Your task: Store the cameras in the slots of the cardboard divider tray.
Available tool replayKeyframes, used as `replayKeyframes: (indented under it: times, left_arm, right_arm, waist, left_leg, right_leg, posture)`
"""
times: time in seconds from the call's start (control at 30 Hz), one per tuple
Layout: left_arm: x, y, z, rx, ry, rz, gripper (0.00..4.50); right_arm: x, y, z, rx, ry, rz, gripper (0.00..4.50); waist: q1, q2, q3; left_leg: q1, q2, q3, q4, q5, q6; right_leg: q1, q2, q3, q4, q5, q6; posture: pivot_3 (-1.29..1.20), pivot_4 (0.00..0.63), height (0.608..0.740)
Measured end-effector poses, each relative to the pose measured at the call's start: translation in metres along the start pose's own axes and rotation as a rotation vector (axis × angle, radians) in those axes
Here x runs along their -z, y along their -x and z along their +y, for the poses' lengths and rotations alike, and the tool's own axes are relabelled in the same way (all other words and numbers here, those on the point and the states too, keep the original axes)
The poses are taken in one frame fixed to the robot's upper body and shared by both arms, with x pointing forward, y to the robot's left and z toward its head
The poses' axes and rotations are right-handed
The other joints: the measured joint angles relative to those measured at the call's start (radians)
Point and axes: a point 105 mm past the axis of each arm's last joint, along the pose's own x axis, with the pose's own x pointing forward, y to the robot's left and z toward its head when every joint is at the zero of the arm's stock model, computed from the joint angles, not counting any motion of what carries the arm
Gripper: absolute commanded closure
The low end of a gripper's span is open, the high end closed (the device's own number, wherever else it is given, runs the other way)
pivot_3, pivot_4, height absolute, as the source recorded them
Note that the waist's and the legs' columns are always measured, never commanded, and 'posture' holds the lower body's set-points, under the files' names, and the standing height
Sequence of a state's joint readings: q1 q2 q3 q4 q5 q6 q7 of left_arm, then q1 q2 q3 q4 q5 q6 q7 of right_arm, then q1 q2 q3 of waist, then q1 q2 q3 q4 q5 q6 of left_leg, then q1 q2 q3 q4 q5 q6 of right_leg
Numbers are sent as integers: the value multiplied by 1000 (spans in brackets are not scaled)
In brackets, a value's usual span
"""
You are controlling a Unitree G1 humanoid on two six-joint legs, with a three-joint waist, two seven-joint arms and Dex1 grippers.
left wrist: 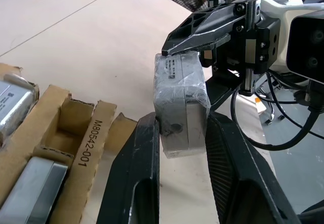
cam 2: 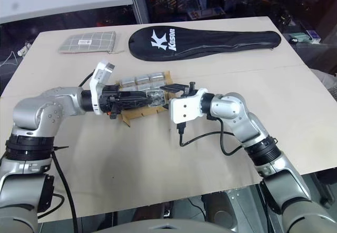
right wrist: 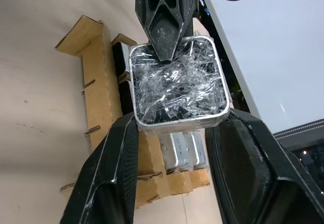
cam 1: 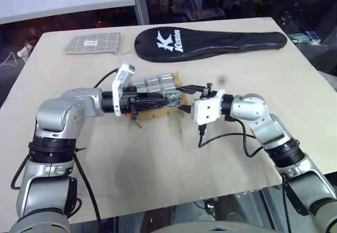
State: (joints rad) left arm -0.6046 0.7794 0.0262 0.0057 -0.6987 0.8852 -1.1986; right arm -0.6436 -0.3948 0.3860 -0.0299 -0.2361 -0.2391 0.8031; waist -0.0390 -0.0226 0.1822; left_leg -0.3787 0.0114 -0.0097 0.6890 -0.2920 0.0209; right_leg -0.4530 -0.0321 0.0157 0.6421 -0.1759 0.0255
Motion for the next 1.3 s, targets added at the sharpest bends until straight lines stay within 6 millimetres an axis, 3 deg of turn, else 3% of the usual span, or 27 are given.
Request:
replayKeyframes:
  times: [0.8, 0.83, 0.87, 0.93, 1.0, 1.3]
  left_arm:
    - [-5, -3, 9, 29, -27, 52, 3806]
    - [-5, -3, 8, 34, -28, 52, 3806]
    - [-5, -3, 8, 33, -32, 53, 3806]
    - [-8, -2, 10, 18, -68, 56, 3806]
    - [-9, -3, 9, 20, -83, 51, 3806]
    - [-11, -5, 10, 20, -106, 39, 3806]
  right_arm:
    - [2, 0, 0, 15, -63, 37, 2756]
    - [1, 1, 1, 16, -69, 38, 1711]
    - [1, 1, 1, 15, -74, 35, 1520]
    - [0, -1, 4, 11, -110, 25, 547]
    - [-1, -2, 4, 12, -114, 17, 70]
    - [-3, -3, 4, 18, -116, 9, 70]
  waist:
    - [0, 0, 0]
    - [0, 0, 0]
    - [0, 0, 0]
    - [0, 0, 0]
    - [0, 0, 0]
    - [0, 0, 0]
  left_leg:
    - [0, 0, 0, 0, 0, 0]
    - [0, 0, 0, 0, 0, 0]
    - [0, 0, 0, 0, 0, 0]
    - [0, 0, 0, 0, 0, 0]
    - [0, 0, 0, 0, 0, 0]
    - [0, 0, 0, 0, 0, 0]
  right_leg:
    - [0, 0, 0, 0, 0, 0]
    - [0, 0, 0, 0, 0, 0]
    - [0, 0, 0, 0, 0, 0]
    - [0, 0, 0, 0, 0, 0]
    - [0, 0, 0, 0, 0, 0]
    - [0, 0, 0, 0, 0, 0]
  posture:
    - [0, 150, 740]
    - [0, 150, 740]
    - [0, 150, 740]
    - [0, 150, 740]
    - [0, 150, 740]
    - [0, 150, 740]
